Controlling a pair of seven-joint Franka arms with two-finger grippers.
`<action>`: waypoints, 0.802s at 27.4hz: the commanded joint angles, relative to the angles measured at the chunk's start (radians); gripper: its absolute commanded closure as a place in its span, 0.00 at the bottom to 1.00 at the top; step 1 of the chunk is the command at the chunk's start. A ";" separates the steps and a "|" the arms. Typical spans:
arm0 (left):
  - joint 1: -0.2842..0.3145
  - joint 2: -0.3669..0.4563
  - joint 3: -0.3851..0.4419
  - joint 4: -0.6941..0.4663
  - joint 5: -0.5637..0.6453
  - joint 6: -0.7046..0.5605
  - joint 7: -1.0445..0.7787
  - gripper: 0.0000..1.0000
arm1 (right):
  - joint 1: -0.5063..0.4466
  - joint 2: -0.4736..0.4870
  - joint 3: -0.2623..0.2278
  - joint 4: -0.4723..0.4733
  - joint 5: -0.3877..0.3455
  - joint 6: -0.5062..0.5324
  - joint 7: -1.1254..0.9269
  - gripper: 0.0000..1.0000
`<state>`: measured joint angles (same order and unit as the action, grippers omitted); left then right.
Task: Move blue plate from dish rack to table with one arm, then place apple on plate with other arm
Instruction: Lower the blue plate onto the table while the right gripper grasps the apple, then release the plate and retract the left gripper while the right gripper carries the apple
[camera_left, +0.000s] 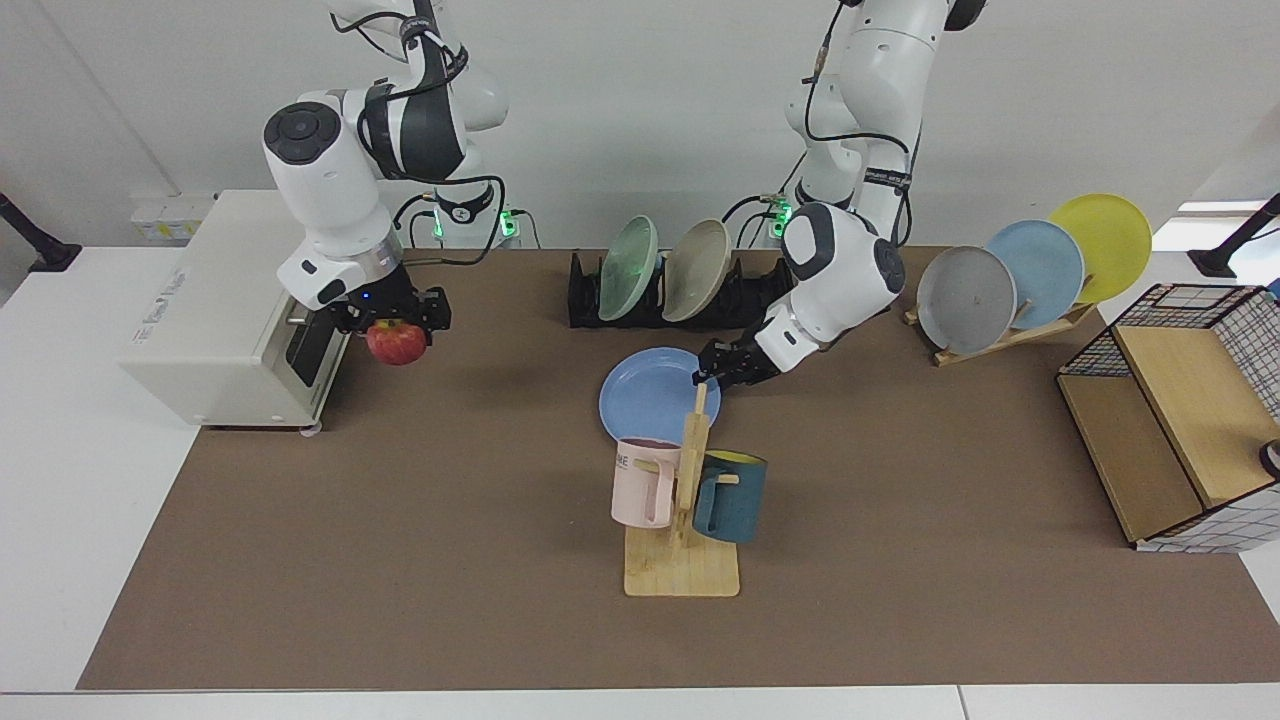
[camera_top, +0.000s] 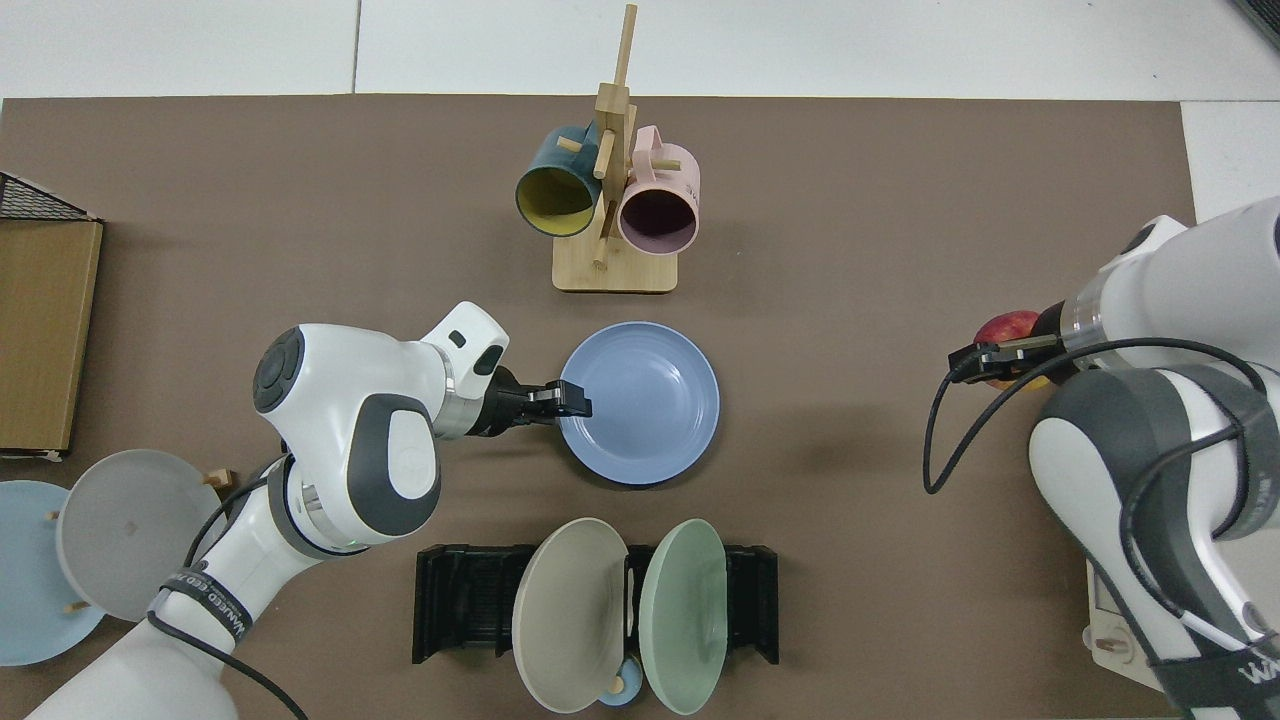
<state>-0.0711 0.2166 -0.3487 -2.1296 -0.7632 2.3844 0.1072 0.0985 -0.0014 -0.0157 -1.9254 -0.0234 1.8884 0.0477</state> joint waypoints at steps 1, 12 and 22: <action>-0.003 -0.040 0.007 0.016 0.139 0.004 -0.119 0.30 | 0.030 -0.006 0.002 -0.007 0.007 -0.006 0.059 1.00; 0.004 -0.149 0.082 0.230 0.660 -0.428 -0.324 0.12 | 0.145 -0.005 0.002 -0.014 0.008 0.001 0.225 1.00; 0.016 -0.166 0.145 0.462 0.820 -0.758 -0.247 0.10 | 0.262 0.047 0.002 0.023 0.042 0.031 0.379 1.00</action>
<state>-0.0624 0.0319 -0.2393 -1.7675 0.0200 1.7314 -0.1884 0.3146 0.0141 -0.0095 -1.9313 -0.0013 1.9029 0.3508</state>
